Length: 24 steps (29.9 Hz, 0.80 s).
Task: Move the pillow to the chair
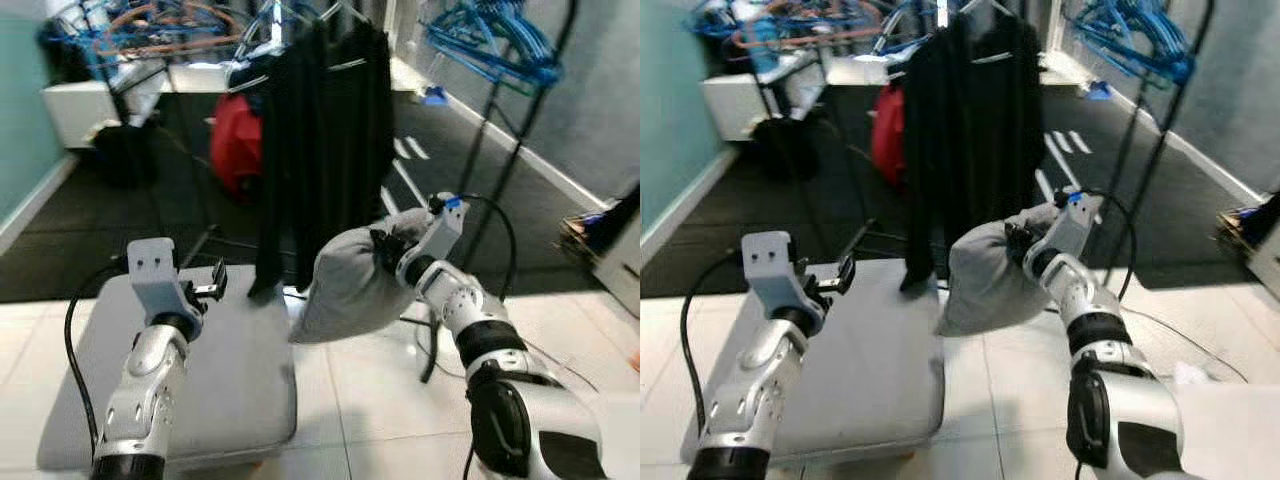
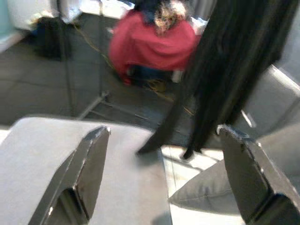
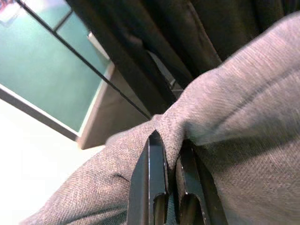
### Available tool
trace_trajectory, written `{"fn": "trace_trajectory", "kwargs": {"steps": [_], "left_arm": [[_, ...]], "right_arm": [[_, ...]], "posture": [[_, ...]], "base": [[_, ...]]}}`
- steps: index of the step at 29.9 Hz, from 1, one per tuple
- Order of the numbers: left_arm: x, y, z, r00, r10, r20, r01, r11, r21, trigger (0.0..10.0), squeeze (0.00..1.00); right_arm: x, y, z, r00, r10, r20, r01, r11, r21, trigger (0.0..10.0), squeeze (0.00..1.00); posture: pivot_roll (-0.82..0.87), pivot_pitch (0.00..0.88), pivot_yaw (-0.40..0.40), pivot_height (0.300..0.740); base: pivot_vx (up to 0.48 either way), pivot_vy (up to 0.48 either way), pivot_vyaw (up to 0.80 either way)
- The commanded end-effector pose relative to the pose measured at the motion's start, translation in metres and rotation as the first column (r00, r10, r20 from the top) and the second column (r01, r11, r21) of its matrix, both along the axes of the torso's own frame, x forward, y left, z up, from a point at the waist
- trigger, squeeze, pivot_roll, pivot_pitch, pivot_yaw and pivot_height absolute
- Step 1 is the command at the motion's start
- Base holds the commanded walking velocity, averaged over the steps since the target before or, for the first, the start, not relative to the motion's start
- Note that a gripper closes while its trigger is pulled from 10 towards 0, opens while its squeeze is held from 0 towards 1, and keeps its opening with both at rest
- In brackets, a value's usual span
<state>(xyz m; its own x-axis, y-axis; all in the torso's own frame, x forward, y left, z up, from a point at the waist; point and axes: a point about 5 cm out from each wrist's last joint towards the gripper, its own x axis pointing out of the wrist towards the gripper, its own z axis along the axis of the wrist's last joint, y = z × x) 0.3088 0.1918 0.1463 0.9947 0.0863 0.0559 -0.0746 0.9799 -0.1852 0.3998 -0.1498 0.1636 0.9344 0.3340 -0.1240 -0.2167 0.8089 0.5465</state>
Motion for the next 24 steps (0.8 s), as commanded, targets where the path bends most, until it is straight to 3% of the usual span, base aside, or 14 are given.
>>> {"fn": "trace_trajectory", "kwargs": {"steps": [1, 19, 22, 24], "left_arm": [[0.001, -0.006, -0.001, 1.0, -0.025, -0.01, 0.025, 1.0, -0.004, 10.0, 0.0], [0.002, -0.007, 0.0, 0.999, -0.036, -0.006, 0.036, 0.999, 0.0, 10.0, 0.0], [0.003, -0.008, 0.001, 0.999, -0.035, -0.006, 0.035, 0.999, -0.004, 10.0, 0.0], [0.004, -0.008, 0.001, 0.999, -0.037, -0.001, 0.037, 0.999, -0.019, 10.0, 0.0]], "right_arm": [[0.004, -0.013, 0.016, 0.996, -0.049, 0.074, 0.05, 0.998, -0.024, 10.0, 0.0], [0.004, -0.016, 0.015, 0.996, -0.06, 0.068, 0.064, 0.996, -0.059, 10.0, 0.0], [0.004, -0.017, 0.014, 0.996, -0.06, 0.068, 0.065, 0.995, -0.075, 10.0, 0.0], [0.002, -0.017, 0.003, 0.998, -0.053, 0.02, 0.055, 0.986, -0.156, 10.0, 0.0]], "posture": [[-0.18, 0.0, -0.057, 0.74], [-0.19, 0.0, -0.05, 0.74], [-0.19, 0.0, -0.049, 0.74], [-0.19, 0.0, -0.047, 0.74]], "base": [[0.0, -0.48, -0.73], [0.0, -0.48, -0.71], [0.0, 0.0, -0.71], [0.0, 0.0, -0.35]]}}
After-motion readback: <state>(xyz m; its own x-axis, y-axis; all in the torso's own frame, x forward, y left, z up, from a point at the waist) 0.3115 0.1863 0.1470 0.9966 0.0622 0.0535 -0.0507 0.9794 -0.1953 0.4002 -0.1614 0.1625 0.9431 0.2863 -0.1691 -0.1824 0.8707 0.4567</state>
